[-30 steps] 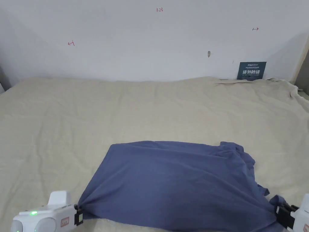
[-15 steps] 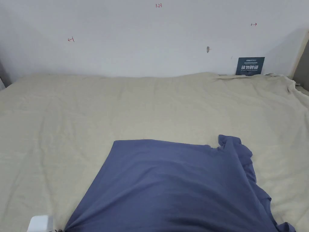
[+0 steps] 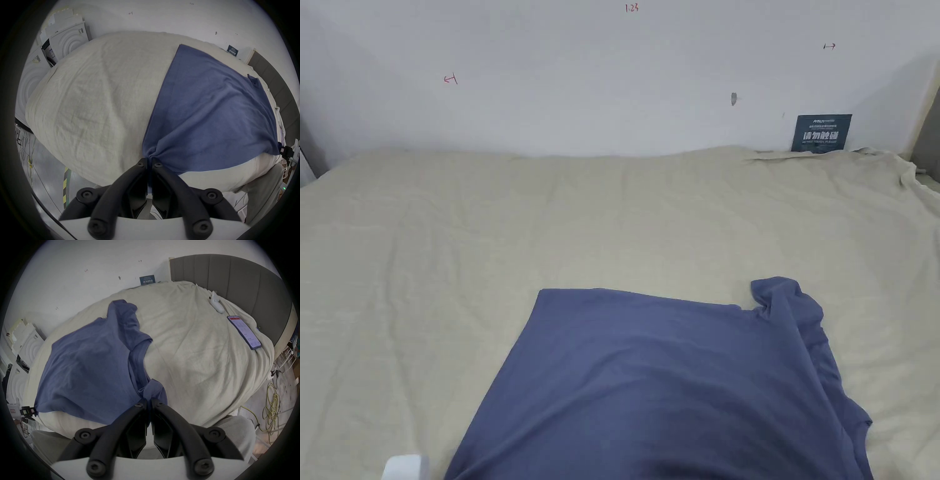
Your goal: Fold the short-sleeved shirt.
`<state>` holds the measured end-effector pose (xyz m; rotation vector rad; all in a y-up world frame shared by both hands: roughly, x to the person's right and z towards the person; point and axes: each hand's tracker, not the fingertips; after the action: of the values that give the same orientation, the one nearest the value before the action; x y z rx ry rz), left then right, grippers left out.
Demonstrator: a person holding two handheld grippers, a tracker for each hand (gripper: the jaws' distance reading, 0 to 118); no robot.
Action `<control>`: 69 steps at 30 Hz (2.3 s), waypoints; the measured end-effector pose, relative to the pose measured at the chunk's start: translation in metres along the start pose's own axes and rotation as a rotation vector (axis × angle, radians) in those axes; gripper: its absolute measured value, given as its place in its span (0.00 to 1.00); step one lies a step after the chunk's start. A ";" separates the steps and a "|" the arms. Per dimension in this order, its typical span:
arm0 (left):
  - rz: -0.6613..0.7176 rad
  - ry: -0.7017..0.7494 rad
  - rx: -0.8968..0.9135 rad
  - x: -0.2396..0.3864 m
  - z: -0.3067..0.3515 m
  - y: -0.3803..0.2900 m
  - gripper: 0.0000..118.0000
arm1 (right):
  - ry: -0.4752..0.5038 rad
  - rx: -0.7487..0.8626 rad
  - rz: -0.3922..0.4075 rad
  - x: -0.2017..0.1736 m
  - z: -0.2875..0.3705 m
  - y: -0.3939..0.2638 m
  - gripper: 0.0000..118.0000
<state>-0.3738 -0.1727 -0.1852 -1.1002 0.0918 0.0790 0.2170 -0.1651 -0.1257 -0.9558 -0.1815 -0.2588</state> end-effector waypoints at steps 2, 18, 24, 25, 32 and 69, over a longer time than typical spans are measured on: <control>0.019 0.006 -0.005 0.001 -0.003 0.001 0.11 | -0.012 -0.022 0.006 -0.009 0.001 0.001 0.03; 0.026 -0.092 0.283 0.036 0.081 0.067 1.00 | 0.055 0.352 0.065 -0.049 0.089 0.069 0.91; -0.047 -0.061 0.482 0.067 0.116 0.093 0.97 | 0.063 0.533 0.113 -0.068 0.125 0.093 0.91; -0.052 -0.056 0.506 0.071 0.119 0.096 0.89 | 0.059 0.545 0.126 -0.070 0.129 0.095 0.91; -0.086 -0.159 0.602 0.094 0.121 0.121 0.00 | 0.028 0.639 0.165 -0.083 0.139 0.108 0.03; -0.223 -0.168 -0.015 0.150 -0.170 0.357 0.24 | -0.007 0.505 0.158 -0.085 0.002 0.198 0.00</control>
<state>-0.2695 -0.1599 -0.5951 -1.1083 -0.1822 -0.0287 0.1946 -0.0424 -0.3018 -0.4663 -0.1659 -0.0567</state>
